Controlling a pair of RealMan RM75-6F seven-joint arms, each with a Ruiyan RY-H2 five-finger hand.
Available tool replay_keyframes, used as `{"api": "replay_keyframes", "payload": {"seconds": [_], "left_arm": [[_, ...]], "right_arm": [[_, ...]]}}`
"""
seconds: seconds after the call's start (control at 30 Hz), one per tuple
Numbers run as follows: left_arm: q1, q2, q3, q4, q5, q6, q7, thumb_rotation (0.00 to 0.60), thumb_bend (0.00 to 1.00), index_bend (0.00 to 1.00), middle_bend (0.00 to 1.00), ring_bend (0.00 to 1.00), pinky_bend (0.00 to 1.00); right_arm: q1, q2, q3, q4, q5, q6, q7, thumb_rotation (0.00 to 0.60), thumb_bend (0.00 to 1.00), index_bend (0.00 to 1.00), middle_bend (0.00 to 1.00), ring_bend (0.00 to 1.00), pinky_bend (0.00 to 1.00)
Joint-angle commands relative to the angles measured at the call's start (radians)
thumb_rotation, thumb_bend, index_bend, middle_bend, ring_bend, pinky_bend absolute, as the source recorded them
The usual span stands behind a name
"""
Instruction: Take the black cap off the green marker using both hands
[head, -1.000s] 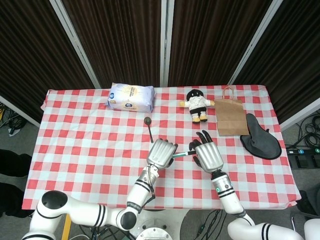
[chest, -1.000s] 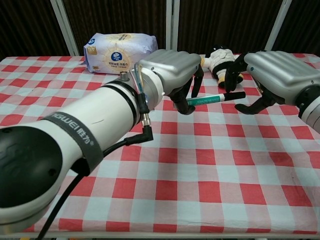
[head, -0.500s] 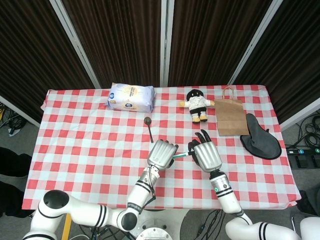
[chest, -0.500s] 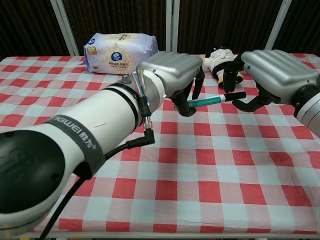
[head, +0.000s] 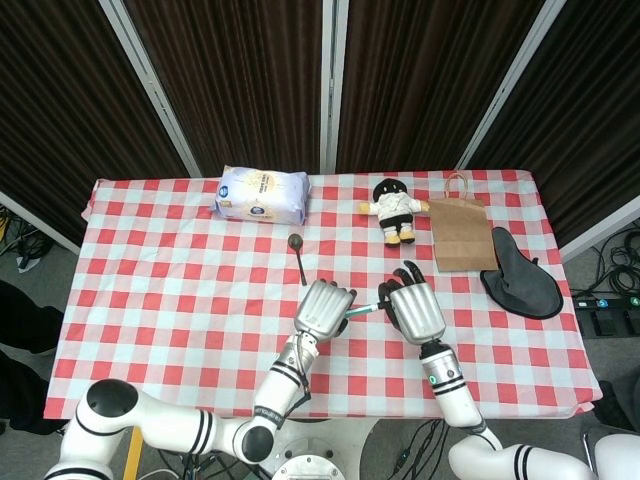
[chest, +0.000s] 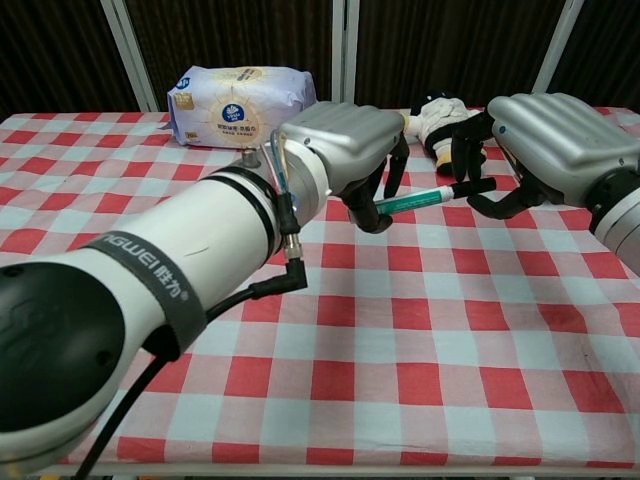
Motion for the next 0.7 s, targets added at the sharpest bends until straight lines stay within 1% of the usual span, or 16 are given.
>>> {"api": "replay_keyframes", "payload": {"seconds": [0.03,0.17,0.27,0.33,0.47,0.57,0.7], "left_arm": [[0.003,0.003,0.003,0.0,0.003,0.002,-0.006,0.6,0.41,0.57,0.6,0.51,0.54],[0.016,0.011,0.012,0.002,0.015,0.007,-0.029,0.6,0.41,0.57,0.6,0.51,0.54],[0.031,0.021,0.028,0.009,0.032,0.007,-0.053,0.6,0.41,0.57,0.6,0.51,0.54],[0.045,0.032,0.047,0.017,0.04,0.003,-0.067,0.6,0.41,0.57,0.6,0.51,0.54],[0.076,0.055,0.096,0.049,0.063,-0.019,-0.104,0.6,0.41,0.57,0.6,0.51,0.54],[0.1,0.078,0.135,0.075,0.093,-0.06,-0.158,0.6,0.41,0.57,0.6,0.51,0.54],[0.124,0.126,0.201,0.114,0.187,-0.148,-0.271,0.6,0.41,0.57,0.6,0.51,0.54]], "right_arm": [[-0.003,-0.002,-0.001,0.006,-0.002,0.006,0.005,0.6,0.3,0.74,0.65,0.31,0.19],[-0.01,0.002,-0.006,0.019,0.0,0.013,0.018,0.6,0.31,0.76,0.67,0.32,0.2],[-0.022,0.007,-0.011,0.031,0.003,0.022,0.036,0.6,0.31,0.76,0.67,0.32,0.2],[-0.033,0.012,-0.016,0.04,0.006,0.031,0.048,0.6,0.31,0.76,0.67,0.32,0.2],[-0.06,0.022,-0.028,0.063,0.016,0.047,0.077,0.6,0.32,0.76,0.67,0.31,0.2],[-0.081,0.027,-0.037,0.086,0.03,0.051,0.105,0.6,0.32,0.76,0.67,0.32,0.2],[-0.108,0.024,-0.049,0.122,0.043,0.057,0.147,0.6,0.32,0.76,0.67,0.32,0.2]]}}
